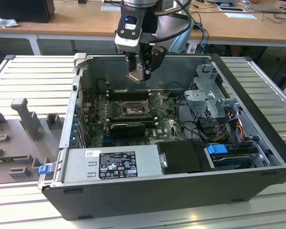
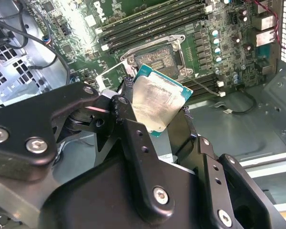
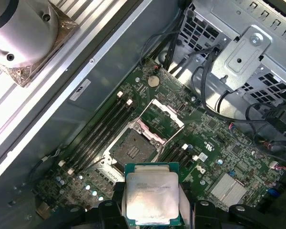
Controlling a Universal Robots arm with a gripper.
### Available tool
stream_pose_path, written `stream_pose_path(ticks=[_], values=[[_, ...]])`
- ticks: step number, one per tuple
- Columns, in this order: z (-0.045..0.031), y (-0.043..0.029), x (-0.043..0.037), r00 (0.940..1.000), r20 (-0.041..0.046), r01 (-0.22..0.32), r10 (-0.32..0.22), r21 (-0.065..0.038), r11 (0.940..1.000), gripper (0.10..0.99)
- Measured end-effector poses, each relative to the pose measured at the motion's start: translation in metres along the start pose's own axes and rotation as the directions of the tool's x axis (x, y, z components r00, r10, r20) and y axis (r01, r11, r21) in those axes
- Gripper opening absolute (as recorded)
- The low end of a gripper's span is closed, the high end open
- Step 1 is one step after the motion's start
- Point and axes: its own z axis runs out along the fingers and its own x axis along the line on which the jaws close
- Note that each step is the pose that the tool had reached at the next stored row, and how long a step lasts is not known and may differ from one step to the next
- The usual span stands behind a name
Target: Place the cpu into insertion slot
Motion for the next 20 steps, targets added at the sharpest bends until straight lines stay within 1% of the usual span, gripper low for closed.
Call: stream_pose_path(ticks=[8,20], values=[[0.0001,0.0000,0.0000,0.9984,0.0050,-0.056,0.056,-0.001,0.9984,0.529],[0.0001,0.0000,0.0000,0.9920,0.0111,-0.126,0.126,-0.003,0.9921,0.529]])
